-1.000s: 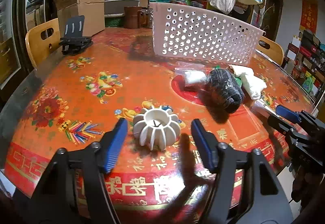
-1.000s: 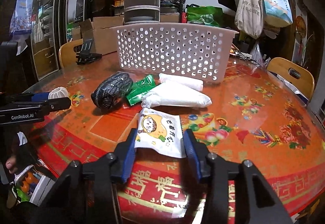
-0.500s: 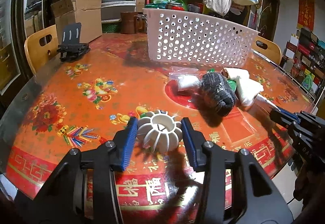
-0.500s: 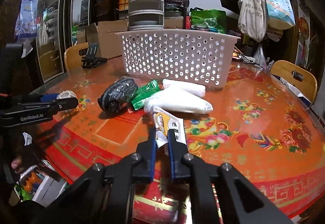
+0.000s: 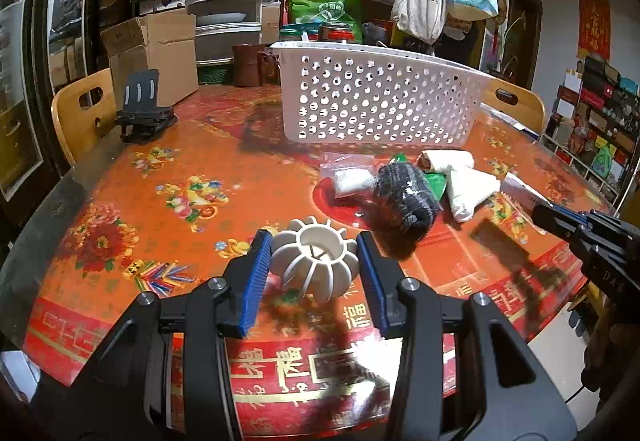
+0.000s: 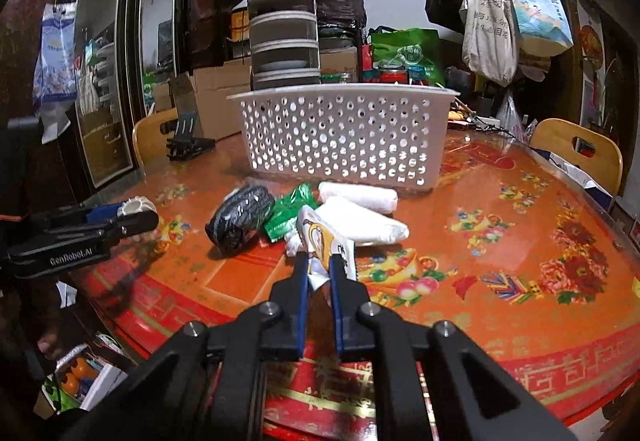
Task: Organize soft objects
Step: 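Carry the cup with the left tool into the basket while the right tool drops the card in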
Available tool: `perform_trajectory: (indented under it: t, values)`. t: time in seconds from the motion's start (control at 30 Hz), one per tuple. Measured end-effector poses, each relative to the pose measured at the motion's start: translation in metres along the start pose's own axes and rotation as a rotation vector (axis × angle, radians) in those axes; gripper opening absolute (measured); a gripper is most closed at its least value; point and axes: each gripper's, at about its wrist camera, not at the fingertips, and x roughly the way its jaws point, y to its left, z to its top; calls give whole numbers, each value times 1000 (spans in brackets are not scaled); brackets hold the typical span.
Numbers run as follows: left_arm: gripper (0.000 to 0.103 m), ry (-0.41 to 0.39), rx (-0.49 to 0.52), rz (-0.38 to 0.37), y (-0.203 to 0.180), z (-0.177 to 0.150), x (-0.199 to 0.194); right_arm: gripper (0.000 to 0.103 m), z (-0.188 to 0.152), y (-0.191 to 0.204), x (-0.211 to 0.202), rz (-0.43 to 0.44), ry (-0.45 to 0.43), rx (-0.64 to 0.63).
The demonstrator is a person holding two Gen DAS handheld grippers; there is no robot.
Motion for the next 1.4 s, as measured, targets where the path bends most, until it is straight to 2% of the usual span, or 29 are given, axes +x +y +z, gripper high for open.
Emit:
perform_trajectory:
  t: [0.27,0.57,0.87,1.03,1.27,1.4]
  values:
    - [41,-12,4,-23,-9,14,-5,8,13,-10,-15,16,-29,31]
    - [41,-54,-1,-41,-17,55,-8,8,45,-19,-20,19,-53,-5]
    - [41,-44,-13,-74,-16,115,8,8,96,-37,-9,48,-48,-28]
    - [41,-46,-2,-98,-20,159,16,8,132,-46,-2,64,-48,-35]
    - [41,-16,0,-113,-24,224,42,8,182,-63,29,46,-8,-32]
    - [41,12,-2,-114,-27,256,63,8,208,-75,59,46,46,-8]
